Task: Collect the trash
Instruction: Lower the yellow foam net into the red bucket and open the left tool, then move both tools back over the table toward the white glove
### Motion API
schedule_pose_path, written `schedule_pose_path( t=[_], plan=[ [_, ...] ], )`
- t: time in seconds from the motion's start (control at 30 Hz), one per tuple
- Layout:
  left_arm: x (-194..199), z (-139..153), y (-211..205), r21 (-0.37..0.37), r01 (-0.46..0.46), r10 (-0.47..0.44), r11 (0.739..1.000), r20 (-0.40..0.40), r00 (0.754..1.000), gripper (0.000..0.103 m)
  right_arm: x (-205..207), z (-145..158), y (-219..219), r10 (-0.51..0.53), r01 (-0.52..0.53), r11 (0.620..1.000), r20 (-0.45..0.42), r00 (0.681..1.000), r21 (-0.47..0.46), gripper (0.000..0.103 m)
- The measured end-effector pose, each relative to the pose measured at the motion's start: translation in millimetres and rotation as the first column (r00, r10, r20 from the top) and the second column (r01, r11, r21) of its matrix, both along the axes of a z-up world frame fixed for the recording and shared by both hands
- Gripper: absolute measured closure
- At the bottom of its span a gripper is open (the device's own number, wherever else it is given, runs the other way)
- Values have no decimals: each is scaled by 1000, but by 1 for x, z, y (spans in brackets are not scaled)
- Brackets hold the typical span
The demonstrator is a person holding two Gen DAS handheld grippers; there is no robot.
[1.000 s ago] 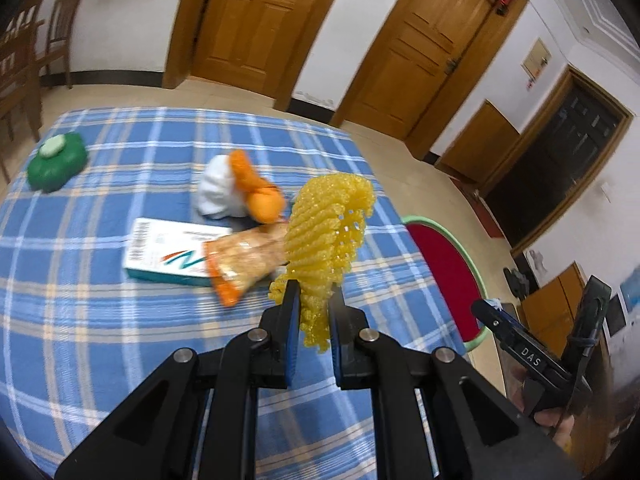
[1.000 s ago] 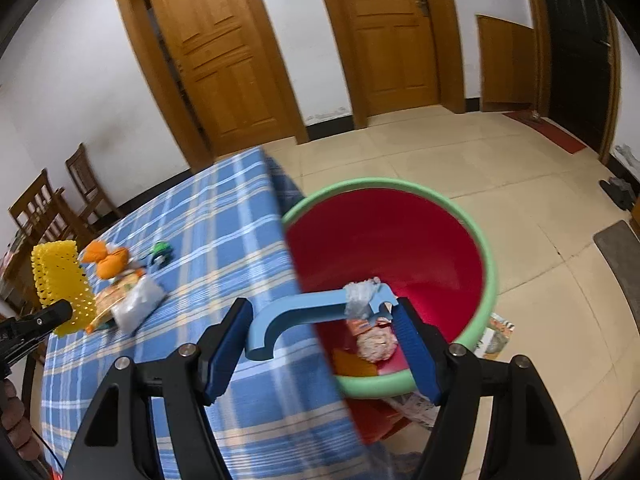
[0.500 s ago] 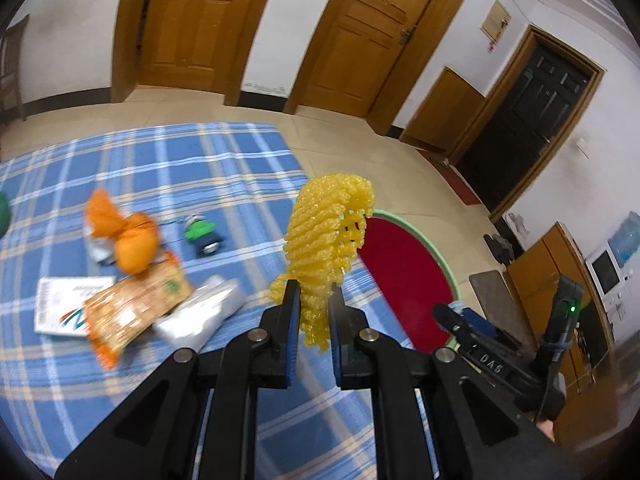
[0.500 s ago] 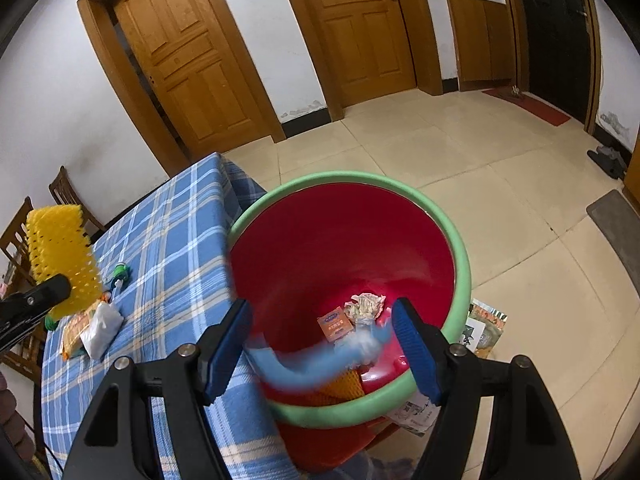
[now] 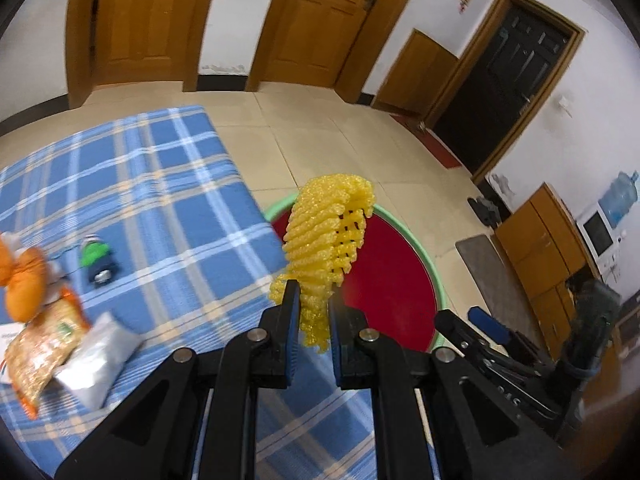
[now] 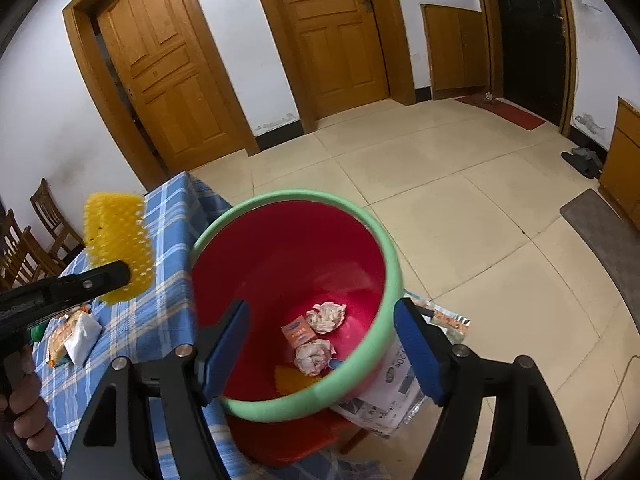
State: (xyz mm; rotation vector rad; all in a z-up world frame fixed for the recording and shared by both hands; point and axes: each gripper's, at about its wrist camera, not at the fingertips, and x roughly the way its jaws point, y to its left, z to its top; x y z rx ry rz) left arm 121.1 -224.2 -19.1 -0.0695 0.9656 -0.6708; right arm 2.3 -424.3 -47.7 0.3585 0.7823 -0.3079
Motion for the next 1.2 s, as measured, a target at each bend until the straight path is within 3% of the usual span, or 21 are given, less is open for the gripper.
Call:
schedule_pose_path(
  t=[0.23, 0.33, 0.4, 0.5, 1.2],
  plan=[
    [5, -9, -40, 50, 69, -70, 996, 15, 997, 91, -10, 0, -10, -22, 22, 1000, 9, 1000, 23, 27],
    [3, -10, -50, 86, 79, -81, 993, 30, 996, 82, -12, -1, -13, -26, 26, 999, 12, 1000, 33, 27],
    [3, -11, -52, 89, 78, -81, 993, 31, 996, 70, -13, -2, -15, -27, 26, 999, 14, 1000, 38, 26],
    [2, -13, -54, 97, 74, -77, 993, 29, 997, 69, -15, -3, -15, -28, 27, 999, 13, 1000, 40, 26],
    [-25, 10, 1, 93, -53, 48, 994, 64, 997, 67, -23, 21, 11, 19, -19, 1000, 39, 999, 15, 24]
  ],
)
